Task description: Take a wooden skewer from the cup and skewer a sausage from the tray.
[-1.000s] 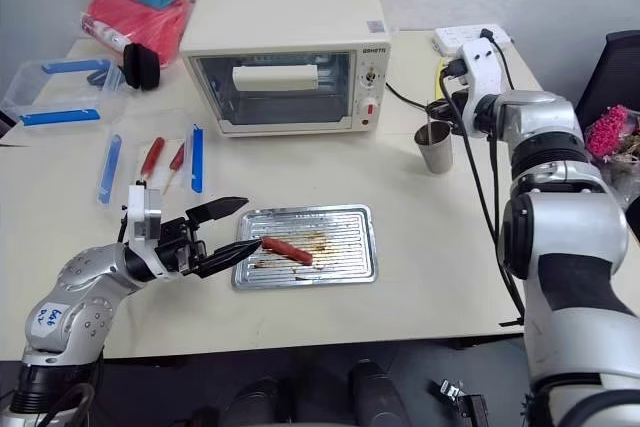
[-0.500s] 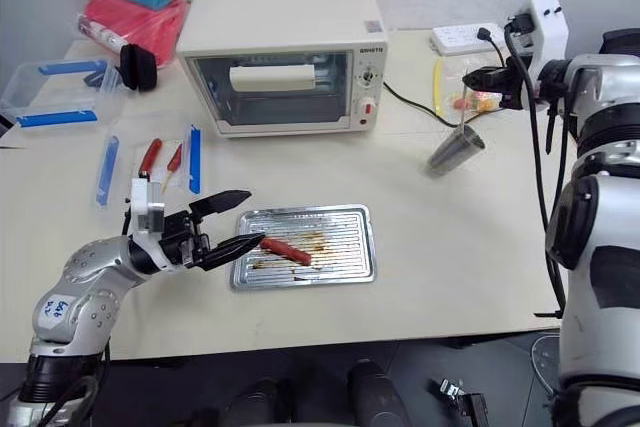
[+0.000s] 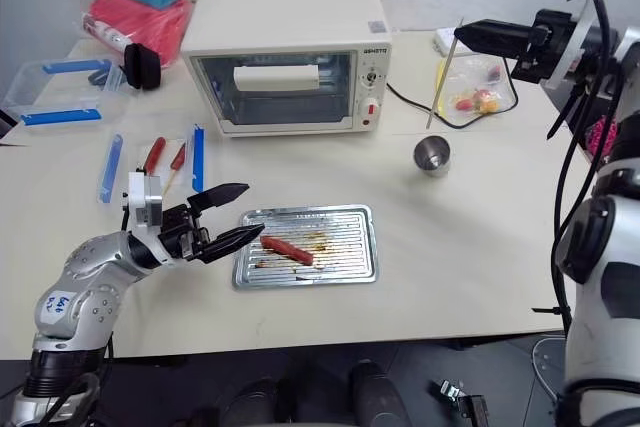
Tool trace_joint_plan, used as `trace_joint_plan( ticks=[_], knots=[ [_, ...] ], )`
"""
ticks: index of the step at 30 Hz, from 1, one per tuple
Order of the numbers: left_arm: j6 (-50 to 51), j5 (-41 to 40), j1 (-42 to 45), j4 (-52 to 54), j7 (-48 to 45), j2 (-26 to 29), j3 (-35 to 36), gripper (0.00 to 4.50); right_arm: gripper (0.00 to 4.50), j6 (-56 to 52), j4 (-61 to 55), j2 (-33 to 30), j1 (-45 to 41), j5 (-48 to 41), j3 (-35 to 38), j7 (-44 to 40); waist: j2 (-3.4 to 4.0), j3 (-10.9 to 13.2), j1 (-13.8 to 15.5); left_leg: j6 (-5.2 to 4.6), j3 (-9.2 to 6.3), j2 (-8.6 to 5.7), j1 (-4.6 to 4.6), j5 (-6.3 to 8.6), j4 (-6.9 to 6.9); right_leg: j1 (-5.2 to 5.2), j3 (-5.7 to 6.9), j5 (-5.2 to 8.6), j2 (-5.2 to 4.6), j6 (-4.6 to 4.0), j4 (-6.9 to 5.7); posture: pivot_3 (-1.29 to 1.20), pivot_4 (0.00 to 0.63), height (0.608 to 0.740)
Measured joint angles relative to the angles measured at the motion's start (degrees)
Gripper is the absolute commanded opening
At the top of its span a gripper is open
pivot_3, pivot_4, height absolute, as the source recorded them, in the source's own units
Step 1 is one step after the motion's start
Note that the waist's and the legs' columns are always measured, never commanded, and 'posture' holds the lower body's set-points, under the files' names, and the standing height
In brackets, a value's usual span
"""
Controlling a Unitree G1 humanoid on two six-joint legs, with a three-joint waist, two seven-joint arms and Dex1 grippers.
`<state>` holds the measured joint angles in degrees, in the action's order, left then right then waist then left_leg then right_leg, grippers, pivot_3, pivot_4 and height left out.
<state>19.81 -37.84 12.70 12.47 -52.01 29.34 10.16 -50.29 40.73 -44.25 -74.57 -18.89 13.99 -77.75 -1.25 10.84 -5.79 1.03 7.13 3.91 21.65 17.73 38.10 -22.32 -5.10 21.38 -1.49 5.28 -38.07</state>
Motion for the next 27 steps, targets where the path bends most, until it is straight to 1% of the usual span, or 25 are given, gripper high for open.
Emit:
trace_joint_plan(
  ticks=[4, 6, 7, 9, 13, 16, 19, 22, 27],
  knots=[
    [-2.1, 1.2, 3.0, -0.8, 2.1, -4.0, -1.2, 4.5, 0.03, -13.6, -15.7, 7.2, 8.2, -10.0, 6.7, 7.5, 0.0, 0.0, 0.3, 0.05, -0.08, 0.04, 0.03, -0.05, 0.02, -0.04, -0.04, -0.01, 0.03, 0.01, -0.15, 0.0, 0.15, 0.74],
    [-3.7, 2.4, 5.1, -2.4, 3.6, -6.9, -2.4, 4.5, 0.03, -19.4, -23.7, 13.1, 11.9, -14.7, 10.4, 13.4, 0.0, 0.0, 0.7, 0.08, -0.12, 0.05, 0.07, -0.07, 0.08, -0.09, -0.04, -0.01, 0.04, 0.01, -0.27, 0.0, 0.15, 0.74],
    [-5.1, 3.2, 6.2, -3.3, 4.5, -9.1, -3.1, 4.5, 0.03, -22.0, -27.5, 18.5, 13.4, -17.3, 15.0, 19.2, 0.0, 0.0, 0.8, 0.08, -0.12, 0.04, 0.09, -0.08, 0.11, -0.12, -0.03, -0.01, 0.04, 0.01, -0.32, 0.0, 0.15, 0.74],
    [-7.6, 5.2, 8.2, -5.0, 6.2, -12.7, -5.0, 4.5, 0.03, -24.0, -33.3, 26.9, 15.7, -20.8, 20.9, 29.1, 0.0, 0.0, 1.0, 0.07, -0.14, 0.03, 0.17, -0.11, 0.14, -0.18, -0.01, -0.01, 0.03, 0.01, -0.39, 0.0, 0.15, 0.74],
    [-11.3, 7.8, 10.1, -6.8, 8.6, -16.7, -6.6, 4.5, 0.03, -25.7, -39.5, 34.9, 19.3, -26.0, 26.2, 41.3, 0.0, 0.0, 1.1, 0.02, -0.25, -0.03, 0.52, -0.14, 0.22, -0.41, 0.08, -0.02, -0.04, 0.04, -0.59, 0.0, 0.15, 0.74],
    [-13.9, 9.4, 12.6, -8.7, 11.9, -20.7, -6.9, 4.5, 0.03, -26.7, -43.1, 39.3, 20.1, -30.9, 29.2, 49.1, 0.0, 0.0, 1.0, 0.0, -0.25, -0.04, 0.56, -0.15, 0.23, -0.44, 0.07, -0.03, -0.04, 0.06, -0.6, 0.0, 0.15, 0.74],
    [-15.6, 10.0, 14.4, -9.1, 13.7, -23.2, -7.1, 4.5, 0.03, -27.3, -46.4, 42.0, 22.4, -35.6, 29.1, 54.1, 0.0, 0.0, 0.9, 0.0, -0.25, -0.04, 0.55, -0.15, 0.19, -0.44, 0.06, -0.03, 0.0, 0.06, -0.57, 0.0, 0.15, 0.74],
    [-17.2, 10.9, 15.9, -11.0, 14.4, -25.2, -8.3, 4.5, 0.03, -26.8, -47.2, 44.1, 23.4, -40.5, 29.7, 59.9, 0.0, 0.0, 0.9, 0.02, -0.24, -0.04, 0.54, -0.16, 0.18, -0.44, 0.06, -0.03, 0.02, 0.06, -0.52, 0.0, 0.15, 0.74],
    [-19.5, 11.7, 17.5, -13.5, 16.3, -27.8, -8.8, 4.5, 0.03, -24.5, -49.7, 46.7, 26.9, -49.9, 28.1, 67.6, 0.0, 0.0, 0.9, 0.01, -0.25, -0.05, 0.56, -0.17, 0.16, -0.44, 0.05, -0.03, 0.02, 0.06, -0.44, 0.0, 0.15, 0.74]
  ],
)
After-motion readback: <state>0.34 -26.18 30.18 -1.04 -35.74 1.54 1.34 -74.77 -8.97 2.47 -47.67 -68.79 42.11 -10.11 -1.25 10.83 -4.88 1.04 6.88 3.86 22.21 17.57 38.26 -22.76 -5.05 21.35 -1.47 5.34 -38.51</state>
